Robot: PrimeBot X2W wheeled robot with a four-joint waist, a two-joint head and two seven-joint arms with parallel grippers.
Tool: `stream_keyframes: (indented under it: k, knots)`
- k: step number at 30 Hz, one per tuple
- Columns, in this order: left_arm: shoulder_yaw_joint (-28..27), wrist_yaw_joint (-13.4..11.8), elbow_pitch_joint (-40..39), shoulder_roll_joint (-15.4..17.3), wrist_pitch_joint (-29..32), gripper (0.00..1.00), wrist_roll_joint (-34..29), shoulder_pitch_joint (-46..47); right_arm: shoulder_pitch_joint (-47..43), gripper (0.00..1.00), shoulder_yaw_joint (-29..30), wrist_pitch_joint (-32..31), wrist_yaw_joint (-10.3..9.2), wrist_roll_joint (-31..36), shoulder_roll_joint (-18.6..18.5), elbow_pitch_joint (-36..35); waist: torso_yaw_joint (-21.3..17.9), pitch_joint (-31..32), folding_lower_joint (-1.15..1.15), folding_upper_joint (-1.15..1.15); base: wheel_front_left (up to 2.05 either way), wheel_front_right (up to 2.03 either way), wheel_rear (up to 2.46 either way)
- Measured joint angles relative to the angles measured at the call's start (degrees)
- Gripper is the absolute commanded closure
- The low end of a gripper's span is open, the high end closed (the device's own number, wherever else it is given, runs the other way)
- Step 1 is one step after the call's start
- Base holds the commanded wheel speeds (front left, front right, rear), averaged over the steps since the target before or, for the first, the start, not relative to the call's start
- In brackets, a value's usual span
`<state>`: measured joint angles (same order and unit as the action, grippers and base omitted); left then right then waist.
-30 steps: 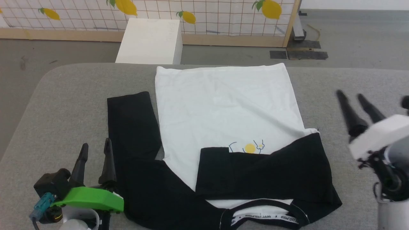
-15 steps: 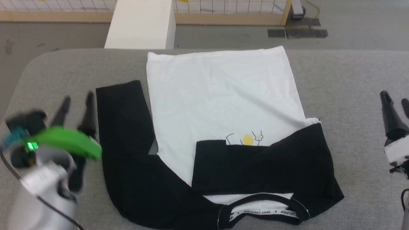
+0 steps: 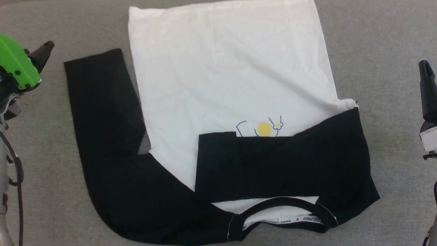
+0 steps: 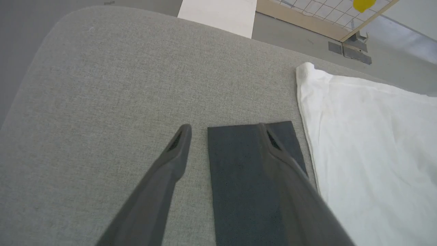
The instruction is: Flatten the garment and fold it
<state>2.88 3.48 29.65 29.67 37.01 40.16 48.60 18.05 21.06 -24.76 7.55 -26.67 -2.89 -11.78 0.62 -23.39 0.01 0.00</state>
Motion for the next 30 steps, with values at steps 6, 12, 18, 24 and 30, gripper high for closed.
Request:
stream_keyframes:
  k: [6,12,18,24,30]
  knots:
    - [0.70,-1.63,0.62,1.59,8.59,0.00,1.56,0.15,0.04,0.00,0.20,0.73,0.00,-0.26,0.00,-0.41,-1.44,-4.46,0.00,0.00,0.00,0.00,0.00]
    - [0.65,-2.54,0.55,1.69,10.71,0.00,2.24,-0.76,0.04,0.00,0.66,1.09,0.00,-0.74,-0.01,-0.80,-2.45,-7.04,-0.01,0.00,0.00,0.00,0.00]
    - [-0.65,-3.04,0.55,1.78,10.29,1.00,4.66,-2.01,0.20,0.00,1.15,1.07,0.00,-0.71,-0.01,-1.19,-2.21,-7.59,-0.01,0.00,0.00,0.00,0.00]
    - [-5.23,-3.65,1.05,-0.49,3.39,1.00,7.75,-5.21,0.30,0.00,1.37,1.00,0.00,-0.66,-0.01,-0.79,-1.47,-6.14,-0.01,0.00,0.00,0.00,0.00]
    - [-13.50,-4.81,3.35,-1.57,-8.53,1.00,10.69,-8.79,0.05,0.00,1.83,0.82,0.00,-0.32,-0.01,1.12,-0.02,-1.77,-0.01,0.00,0.00,0.00,0.00]
